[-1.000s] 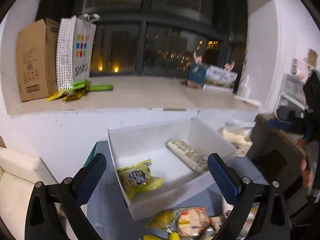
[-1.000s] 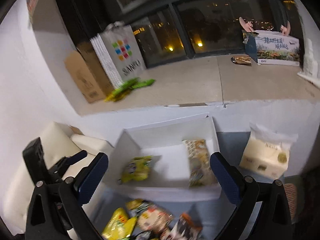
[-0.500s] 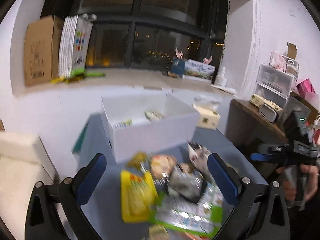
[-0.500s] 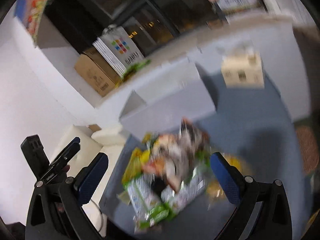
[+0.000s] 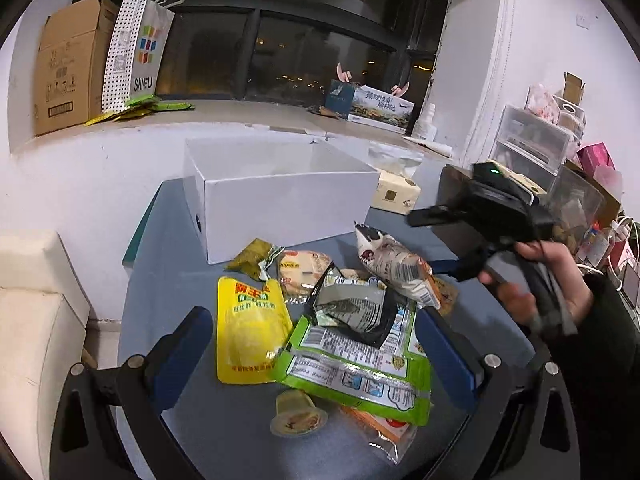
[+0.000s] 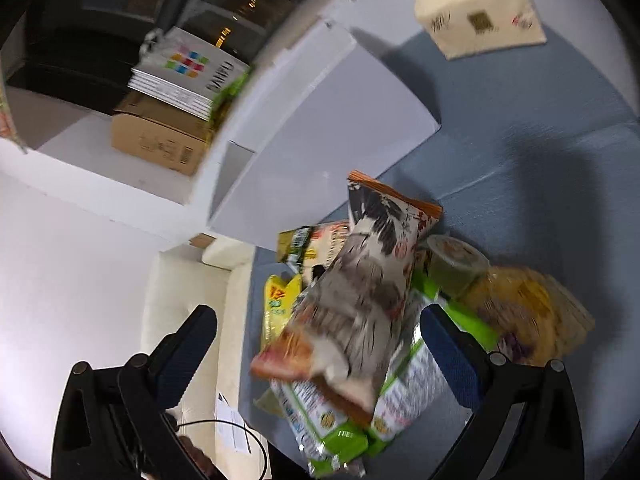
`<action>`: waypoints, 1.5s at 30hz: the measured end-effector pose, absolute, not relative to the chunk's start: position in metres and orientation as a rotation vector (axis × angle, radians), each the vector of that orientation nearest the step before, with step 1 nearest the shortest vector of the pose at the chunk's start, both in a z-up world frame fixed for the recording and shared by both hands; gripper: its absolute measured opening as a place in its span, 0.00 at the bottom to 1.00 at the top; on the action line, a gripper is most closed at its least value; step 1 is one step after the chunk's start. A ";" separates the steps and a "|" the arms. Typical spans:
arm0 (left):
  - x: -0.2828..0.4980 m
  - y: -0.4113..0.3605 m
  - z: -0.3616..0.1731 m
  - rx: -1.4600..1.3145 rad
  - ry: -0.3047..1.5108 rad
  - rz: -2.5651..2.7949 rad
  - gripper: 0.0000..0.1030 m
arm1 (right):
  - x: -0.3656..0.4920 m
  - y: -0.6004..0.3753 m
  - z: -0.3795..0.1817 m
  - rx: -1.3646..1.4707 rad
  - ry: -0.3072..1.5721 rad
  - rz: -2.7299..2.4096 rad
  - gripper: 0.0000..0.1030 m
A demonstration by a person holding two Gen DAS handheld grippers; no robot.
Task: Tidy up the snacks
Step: 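Grasp the black-and-white ink-printed pastry bag with the right gripper, then carry the ink-printed bag into the white box while the left gripper grasps a jelly cup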
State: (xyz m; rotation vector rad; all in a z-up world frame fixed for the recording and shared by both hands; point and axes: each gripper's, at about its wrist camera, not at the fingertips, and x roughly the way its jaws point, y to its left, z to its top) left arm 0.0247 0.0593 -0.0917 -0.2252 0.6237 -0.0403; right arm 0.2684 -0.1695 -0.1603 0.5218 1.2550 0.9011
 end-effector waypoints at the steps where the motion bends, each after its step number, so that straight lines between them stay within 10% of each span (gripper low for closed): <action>1: 0.025 0.061 -0.094 -0.231 0.631 -0.040 1.00 | 0.273 -0.163 -0.164 0.515 1.272 0.902 1.00; 5: 0.024 0.068 -0.105 -0.245 0.666 -0.030 1.00 | 0.290 -0.139 -0.184 0.484 1.363 0.882 1.00; 8: 0.022 0.072 -0.115 -0.242 0.695 -0.028 1.00 | 0.296 -0.130 -0.193 0.450 1.388 0.866 0.55; 12: 0.023 0.073 -0.132 -0.240 0.745 -0.063 1.00 | 0.293 -0.132 -0.194 0.443 1.380 0.888 0.40; 28: 0.035 0.050 -0.176 -0.096 0.901 -0.079 0.98 | 0.220 -0.212 -0.100 0.411 0.950 0.987 0.38; 32: 0.039 0.044 -0.188 -0.079 0.946 -0.093 0.48 | 0.200 -0.232 -0.091 0.429 0.899 0.967 0.38; 45: 0.023 0.066 -0.147 -0.137 0.758 -0.062 0.46 | 0.191 -0.235 -0.095 0.423 0.905 0.954 0.38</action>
